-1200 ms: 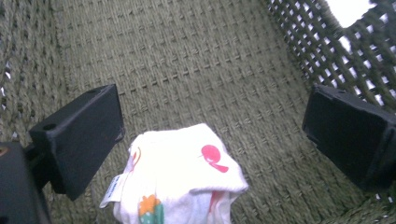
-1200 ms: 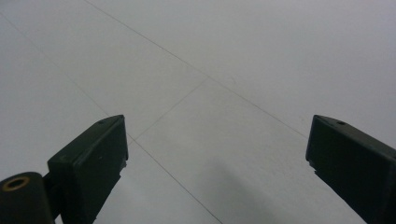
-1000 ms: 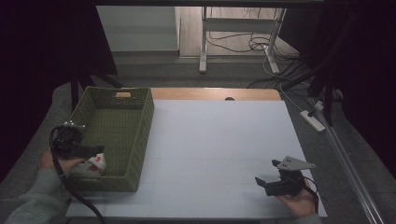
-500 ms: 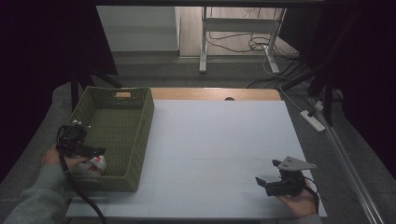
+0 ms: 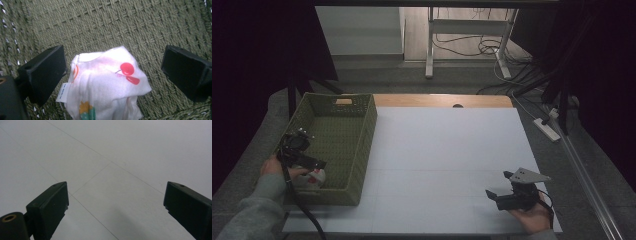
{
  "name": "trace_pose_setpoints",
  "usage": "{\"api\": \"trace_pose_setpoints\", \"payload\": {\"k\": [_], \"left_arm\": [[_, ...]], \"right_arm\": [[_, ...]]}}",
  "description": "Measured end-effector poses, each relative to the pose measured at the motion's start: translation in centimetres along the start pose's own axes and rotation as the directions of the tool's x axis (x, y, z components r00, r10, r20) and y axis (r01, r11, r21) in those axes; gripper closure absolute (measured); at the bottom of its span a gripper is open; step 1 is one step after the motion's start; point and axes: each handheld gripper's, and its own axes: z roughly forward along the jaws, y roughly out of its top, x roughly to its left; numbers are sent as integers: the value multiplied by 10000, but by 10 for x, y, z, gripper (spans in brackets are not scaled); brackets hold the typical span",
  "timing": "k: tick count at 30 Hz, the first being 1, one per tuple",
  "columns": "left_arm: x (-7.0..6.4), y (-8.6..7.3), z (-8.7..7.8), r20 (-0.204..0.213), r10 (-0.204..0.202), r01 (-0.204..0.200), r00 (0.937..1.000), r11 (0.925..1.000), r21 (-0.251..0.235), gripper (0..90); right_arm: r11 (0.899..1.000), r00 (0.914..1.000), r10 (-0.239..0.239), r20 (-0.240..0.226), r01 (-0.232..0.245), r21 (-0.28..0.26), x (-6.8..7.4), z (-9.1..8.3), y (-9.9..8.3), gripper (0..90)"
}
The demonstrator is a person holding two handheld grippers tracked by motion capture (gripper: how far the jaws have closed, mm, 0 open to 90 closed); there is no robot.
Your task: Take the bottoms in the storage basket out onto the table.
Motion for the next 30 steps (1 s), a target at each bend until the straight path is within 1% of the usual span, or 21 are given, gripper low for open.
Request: {"api": "trace_pose_setpoints", "payload": {"k": [2, 3, 5, 7, 8, 9, 16, 18, 20, 21, 22, 25, 26, 27, 28, 30], "left_arm": [[0, 0, 1, -7, -14, 14, 10000, 10000, 43, 58], [0, 1, 2, -19, 10, -10, 10000, 9998, 183, 58], [0, 1, 2, -33, 36, -35, 10000, 9997, 250, 57], [-1, 3, 4, -68, 32, -29, 10000, 9989, 478, 58], [-1, 3, 4, -68, 32, -29, 10000, 9989, 478, 57], [-1, 4, 6, -91, 52, -46, 9999, 9979, 652, 58], [0, 5, 9, -147, -72, 85, 9999, 9956, 935, 63], [-1, 6, 11, -175, 39, -17, 9998, 9925, 1223, 63], [-1, 7, 13, -183, 23, 1, 9998, 9913, 1317, 63], [-1, 8, 15, -223, 26, 9, 9997, 9874, 1582, 63], [0, 8, 16, -239, 57, -15, 9997, 9853, 1707, 63], [-1, 9, 18, -294, 69, -13, 9995, 9826, 1855, 75], [-1, 9, 19, -432, 81, 7, 9990, 9799, 1994, 88], [-1, 9, 19, -432, 81, 7, 9990, 9799, 1994, 108], [-1, 10, 20, -562, 59, 61, 9984, 9776, 2105, 120], [-1, 10, 21, -573, 37, 87, 9984, 9767, 2145, 145]], "right_arm": [[10000, 10000, -2, -1, 2, 6, 0, 0, 0, 63], [10000, 10000, 1, 8, -1, 6, 0, 0, 0, 63], [10000, 10000, 9, -5, -9, 15, 0, 1, 0, 63], [10000, 10000, 10, -13, -10, 39, 0, 1, 0, 63], [10000, 10000, 10, -13, -10, 39, 0, 1, 0, 63], [10000, 10000, 19, -28, -19, 80, 0, 1, 0, 63], [9999, 10000, 10, -15, -10, 123, 0, 1, -1, 63], [9999, 10000, 19, -31, -19, 143, 0, 2, -1, 63], [9999, 10000, -3, -13, 3, 153, 0, 2, -1, 63], [9999, 10000, -2, -11, 3, 151, 0, 2, -1, 63], [9999, 10000, 5, -9, -5, 146, 0, 2, -1, 63], [9999, 10000, 14, -9, -14, 147, 0, 1, -1, 63], [9999, 10000, 21, -12, -21, 150, 0, 1, -1, 63], [9999, 10000, 23, -17, -23, 157, 0, 1, -1, 63], [9998, 10000, 30, -26, -30, 173, 0, 2, -1, 63], [9997, 10000, 3, -2, -3, 240, 0, 2, -2, 63]]}}
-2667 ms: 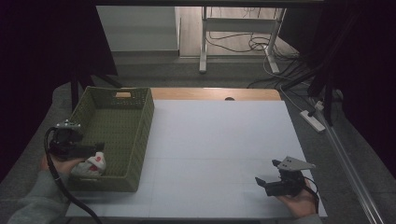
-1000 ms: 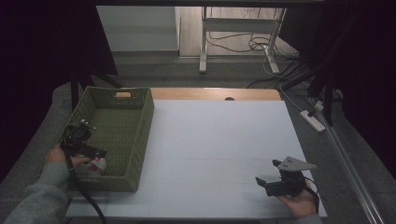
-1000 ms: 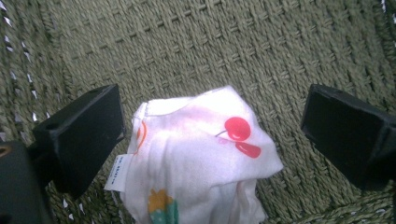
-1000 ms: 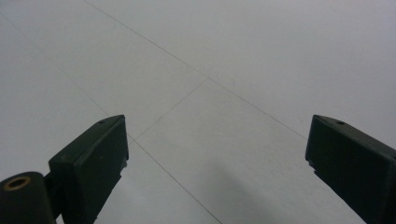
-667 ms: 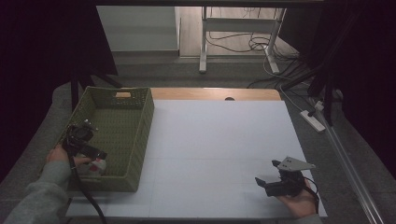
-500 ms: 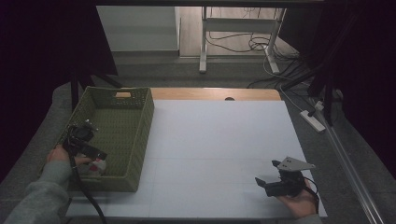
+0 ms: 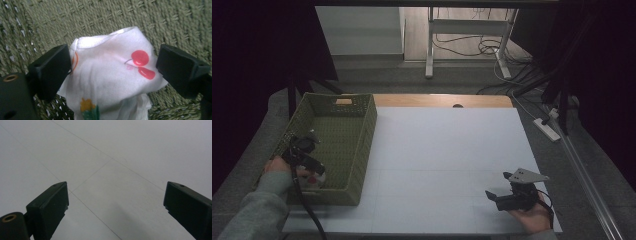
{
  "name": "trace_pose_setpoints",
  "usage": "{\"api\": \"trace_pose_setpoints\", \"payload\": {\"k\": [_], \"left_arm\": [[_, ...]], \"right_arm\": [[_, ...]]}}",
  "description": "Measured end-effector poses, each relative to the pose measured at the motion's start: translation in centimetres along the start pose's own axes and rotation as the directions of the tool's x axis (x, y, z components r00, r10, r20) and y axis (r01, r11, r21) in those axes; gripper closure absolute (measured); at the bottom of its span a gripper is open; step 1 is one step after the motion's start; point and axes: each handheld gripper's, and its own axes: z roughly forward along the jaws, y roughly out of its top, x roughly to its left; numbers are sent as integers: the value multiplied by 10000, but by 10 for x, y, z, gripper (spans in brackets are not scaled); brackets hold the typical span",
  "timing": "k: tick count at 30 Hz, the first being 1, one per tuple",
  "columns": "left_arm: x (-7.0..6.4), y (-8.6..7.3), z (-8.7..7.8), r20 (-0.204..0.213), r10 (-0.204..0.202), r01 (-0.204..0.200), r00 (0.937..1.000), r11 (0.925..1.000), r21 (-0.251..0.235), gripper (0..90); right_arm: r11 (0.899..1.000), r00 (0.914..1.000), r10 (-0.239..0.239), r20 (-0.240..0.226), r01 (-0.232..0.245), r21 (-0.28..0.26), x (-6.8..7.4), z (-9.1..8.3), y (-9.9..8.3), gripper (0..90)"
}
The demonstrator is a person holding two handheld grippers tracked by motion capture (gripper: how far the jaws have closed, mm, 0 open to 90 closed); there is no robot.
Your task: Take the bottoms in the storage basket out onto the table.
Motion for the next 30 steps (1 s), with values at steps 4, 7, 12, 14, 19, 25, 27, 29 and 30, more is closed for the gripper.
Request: {"api": "trace_pose_setpoints", "payload": {"k": [4, 7, 12, 14, 19, 25, 27, 29, 30], "left_arm": [[1, 1, 1, -23, -114, 115, 9999, 9998, 148, 229], [1, 1, 3, -70, -131, 133, 9999, 9993, 361, 303], [3, 3, 6, -14, -233, 234, 9997, 9975, 668, 396], [3, 3, 7, 2, -251, 250, 9997, 9969, 749, 448], [2, 4, 9, -89, -208, 216, 9997, 9949, 986, 589], [3, 4, 9, -37, -176, 179, 9998, 9943, 1047, 668], [3, 4, 9, -22, -182, 183, 9998, 9944, 1039, 688], [3, 4, 9, -1, -214, 213, 9998, 9952, 957, 705], [3, 4, 9, -1, -214, 213, 9998, 9952, 957, 709]], "right_arm": [[10000, 10000, 35, 18, -35, -15, 0, 0, 0, 63], [10000, 10000, 16, 28, -16, 18, 0, 0, 0, 63], [10000, 10000, -7, 38, 7, -27, 0, -1, 0, 65], [10000, 10000, 3, 47, -2, -21, 0, -1, -1, 65], [10000, 10000, -17, 71, 17, -1, 0, -1, -1, 66], [10000, 10000, -8, 99, 8, 1, 0, -1, -1, 68], [10000, 9999, 0, 119, 0, 8, 0, -1, -1, 69], [10000, 9999, 10, 136, -10, 14, 0, -1, -1, 69], [10000, 9999, 8, 143, -9, 18, 0, -1, -1, 69]]}}
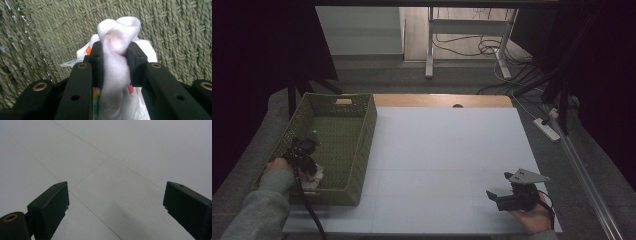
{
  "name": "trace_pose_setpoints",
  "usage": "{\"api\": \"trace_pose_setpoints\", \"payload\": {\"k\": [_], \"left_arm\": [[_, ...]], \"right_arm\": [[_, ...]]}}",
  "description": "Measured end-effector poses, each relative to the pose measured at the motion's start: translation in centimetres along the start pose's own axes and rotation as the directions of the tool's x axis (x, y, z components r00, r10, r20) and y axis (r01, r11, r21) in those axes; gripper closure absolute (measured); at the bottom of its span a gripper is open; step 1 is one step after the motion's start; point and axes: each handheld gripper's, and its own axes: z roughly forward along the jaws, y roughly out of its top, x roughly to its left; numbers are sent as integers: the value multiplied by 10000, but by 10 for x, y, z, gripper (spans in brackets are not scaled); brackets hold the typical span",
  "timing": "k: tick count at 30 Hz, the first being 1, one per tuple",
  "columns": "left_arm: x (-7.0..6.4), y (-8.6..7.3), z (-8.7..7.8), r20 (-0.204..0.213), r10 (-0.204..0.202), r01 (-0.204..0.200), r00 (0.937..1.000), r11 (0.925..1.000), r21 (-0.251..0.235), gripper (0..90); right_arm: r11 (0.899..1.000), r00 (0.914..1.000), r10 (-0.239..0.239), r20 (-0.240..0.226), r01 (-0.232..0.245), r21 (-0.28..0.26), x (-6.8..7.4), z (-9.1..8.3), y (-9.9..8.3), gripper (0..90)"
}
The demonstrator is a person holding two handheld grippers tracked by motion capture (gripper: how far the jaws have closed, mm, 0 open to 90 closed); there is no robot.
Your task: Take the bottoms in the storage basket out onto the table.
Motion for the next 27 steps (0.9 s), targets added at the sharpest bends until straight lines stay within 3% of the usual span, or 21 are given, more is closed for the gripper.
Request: {"api": "trace_pose_setpoints", "payload": {"k": [6, 7, 9, 10, 11, 13, 14, 17, 19, 20, 22, 23, 27], "left_arm": [[-2, -3, -5, -66, 109, -113, 9999, 9986, -526, 716], [-4, -6, -9, -172, 211, -226, 9996, 9953, -937, 716], [-4, -7, -11, -183, 236, -255, 9996, 9931, -1141, 716], [-3, -10, -13, -127, 132, -150, 9998, 9872, -1588, 716], [-3, -10, -13, -127, 132, -150, 9998, 9872, -1588, 715], [-2, -15, -18, 29, 115, -106, 9999, 9753, -2207, 715], [-2, -15, -18, 29, 115, -106, 9999, 9753, -2207, 715], [-1, -19, -22, 196, 154, -93, 9997, 9607, -2774, 715], [-1, -20, -23, 240, 151, -75, 9996, 9570, -2901, 715], [1, -22, -25, 355, 155, -35, 9992, 9493, -3142, 715], [2, -25, -27, 490, 131, 44, 9987, 9401, -3410, 715], [2, -25, -27, 490, 131, 44, 9987, 9401, -3410, 715], [2, -30, -30, 546, 168, 62, 9984, 9186, -3952, 714]], "right_arm": [[10000, 10000, 16, 25, -16, 12, 0, 0, 0, 70], [10000, 10000, 8, 35, -9, 15, 0, 1, 0, 70], [10000, 10000, -7, 45, 7, 64, 0, 1, 0, 70], [10000, 10000, -8, 51, 8, 71, 0, 1, 0, 70], [10000, 10000, 6, 53, -6, 71, 0, 1, 0, 70], [10000, 10000, -7, 64, 6, 80, 0, 1, 0, 70], [10000, 10000, 0, 74, 0, 82, 0, 1, 0, 70], [10000, 10000, 5, 87, -5, 73, 0, 1, 0, 70], [10000, 10000, 11, 86, -12, 77, 0, 1, 0, 70], [10000, 10000, 17, 85, -18, 85, 0, 1, 0, 70], [10000, 10000, 9, 89, -9, 86, 0, 1, 0, 70], [10000, 10000, 11, 91, -12, 83, 0, 1, 0, 70], [10000, 10000, 5, 97, -6, 95, 0, 1, 0, 71]]}}
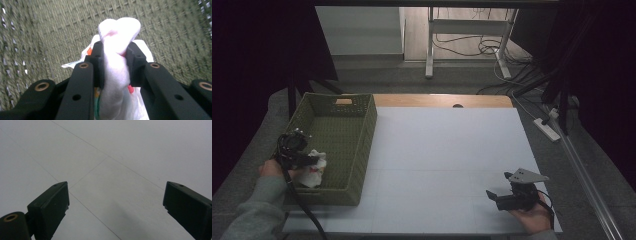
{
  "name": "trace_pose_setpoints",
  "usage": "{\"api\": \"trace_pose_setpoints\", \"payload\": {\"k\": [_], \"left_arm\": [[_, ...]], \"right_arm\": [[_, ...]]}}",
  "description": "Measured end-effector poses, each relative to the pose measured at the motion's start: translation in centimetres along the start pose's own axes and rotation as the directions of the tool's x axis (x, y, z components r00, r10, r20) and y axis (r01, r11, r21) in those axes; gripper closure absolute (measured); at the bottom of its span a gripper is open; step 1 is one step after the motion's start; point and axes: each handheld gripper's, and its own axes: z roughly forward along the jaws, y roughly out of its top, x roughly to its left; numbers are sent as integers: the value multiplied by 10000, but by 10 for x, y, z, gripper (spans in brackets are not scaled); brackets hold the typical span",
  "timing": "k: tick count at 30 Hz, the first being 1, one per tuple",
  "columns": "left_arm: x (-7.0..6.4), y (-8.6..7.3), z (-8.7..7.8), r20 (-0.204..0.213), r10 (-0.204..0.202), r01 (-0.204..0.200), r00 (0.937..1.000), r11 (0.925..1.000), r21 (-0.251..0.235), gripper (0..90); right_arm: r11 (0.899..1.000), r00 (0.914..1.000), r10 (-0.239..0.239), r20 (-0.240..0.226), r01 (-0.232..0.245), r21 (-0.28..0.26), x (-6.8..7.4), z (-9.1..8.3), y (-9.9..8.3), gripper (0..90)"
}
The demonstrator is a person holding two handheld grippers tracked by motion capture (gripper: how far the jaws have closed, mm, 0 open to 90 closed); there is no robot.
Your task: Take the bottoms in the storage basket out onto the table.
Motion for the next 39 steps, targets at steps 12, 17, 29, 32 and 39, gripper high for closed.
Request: {"api": "trace_pose_setpoints", "payload": {"k": [12, 17, 29, 32, 39], "left_arm": [[0, -9, -15, 246, -479, 517, 9986, 9801, -1918, 713], [-1, -10, -20, 463, -488, 581, 9977, 9720, -2275, 713], [-6, -13, -30, 1032, -726, 1045, 9920, 9311, -3496, 712], [-10, -14, -34, 1007, -499, 848, 9937, 9207, -3810, 712], [-17, -13, -41, 1256, -371, 872, 9914, 9026, -4217, 710]], "right_arm": [[10000, 10000, 29, 36, -29, 10, 0, 0, 0, 71], [10000, 10000, 35, 45, -35, -14, -1, 0, 0, 70], [10000, 9999, 98, 56, -98, -13, -1, 0, -1, 70], [10000, 10000, 80, 46, -80, -3, -1, 0, -1, 70], [10000, 9999, 97, 48, -97, 12, -1, 0, -1, 71]]}}
